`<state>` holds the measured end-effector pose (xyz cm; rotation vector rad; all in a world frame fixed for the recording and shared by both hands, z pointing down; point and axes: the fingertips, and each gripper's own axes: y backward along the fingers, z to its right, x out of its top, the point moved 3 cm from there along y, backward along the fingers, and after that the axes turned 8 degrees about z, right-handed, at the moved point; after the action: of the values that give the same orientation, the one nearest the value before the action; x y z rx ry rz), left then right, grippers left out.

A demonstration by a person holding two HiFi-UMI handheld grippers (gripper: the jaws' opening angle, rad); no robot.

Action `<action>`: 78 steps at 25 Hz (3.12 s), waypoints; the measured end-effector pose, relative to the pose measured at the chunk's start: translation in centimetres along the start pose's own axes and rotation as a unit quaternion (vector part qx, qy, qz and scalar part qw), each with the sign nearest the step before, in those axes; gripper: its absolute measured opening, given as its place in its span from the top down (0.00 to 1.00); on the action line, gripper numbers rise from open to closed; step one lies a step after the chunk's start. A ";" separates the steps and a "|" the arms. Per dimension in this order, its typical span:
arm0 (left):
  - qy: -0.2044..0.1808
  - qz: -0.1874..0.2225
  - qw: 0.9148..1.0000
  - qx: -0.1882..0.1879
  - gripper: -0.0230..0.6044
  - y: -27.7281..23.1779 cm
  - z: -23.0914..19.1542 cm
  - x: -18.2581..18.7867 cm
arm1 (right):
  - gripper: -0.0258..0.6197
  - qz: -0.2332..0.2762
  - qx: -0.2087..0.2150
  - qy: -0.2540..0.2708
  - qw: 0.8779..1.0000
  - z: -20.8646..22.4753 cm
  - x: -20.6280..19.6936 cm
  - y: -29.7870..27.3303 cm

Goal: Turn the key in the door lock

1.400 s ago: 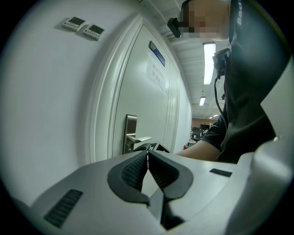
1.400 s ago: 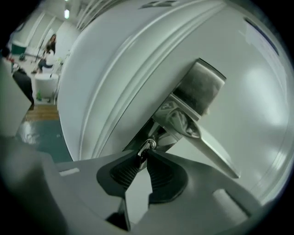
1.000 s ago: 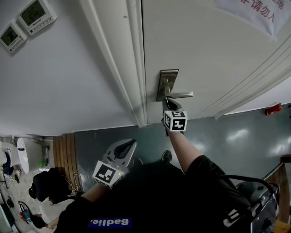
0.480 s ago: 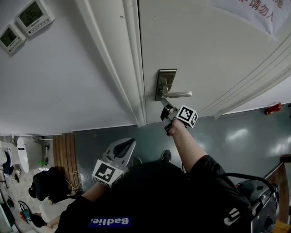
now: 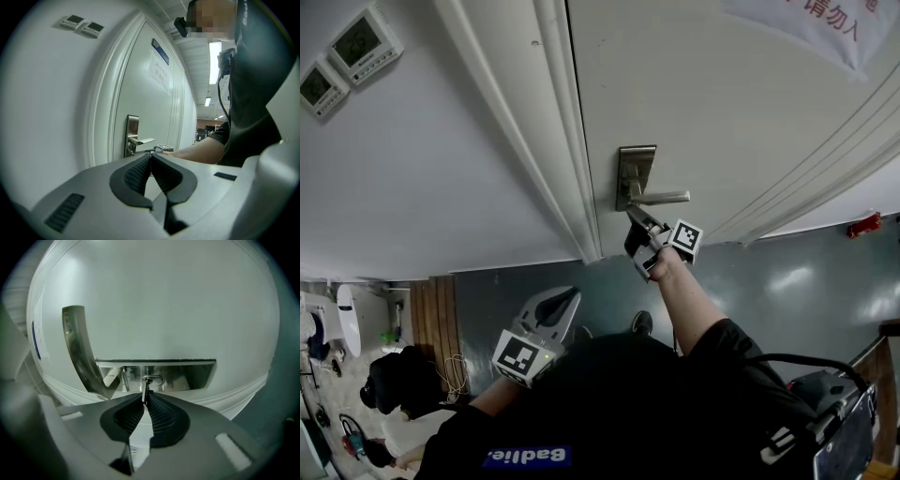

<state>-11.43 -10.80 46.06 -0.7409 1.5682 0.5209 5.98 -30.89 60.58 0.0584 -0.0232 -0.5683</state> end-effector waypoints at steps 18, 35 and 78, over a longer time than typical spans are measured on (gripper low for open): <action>0.009 -0.014 1.000 0.000 0.94 -1.3 1.1 0.3 | 0.84 -0.007 0.072 -0.092 0.993 0.1 0.2 0.0; 0.009 0.000 0.999 -0.044 0.94 1.9 1.4 0.4 | 0.75 0.020 -0.035 0.169 0.985 -1.5 0.4 2.2; 0.054 -0.085 0.994 0.041 0.94 -0.4 1.7 -3.2 | 0.91 0.022 0.307 -0.359 0.881 3.0 -0.3 -0.1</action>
<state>-9.79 -9.37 49.02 -0.8422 1.5992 0.2931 5.61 -30.94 63.60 0.4628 -0.9338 -0.4926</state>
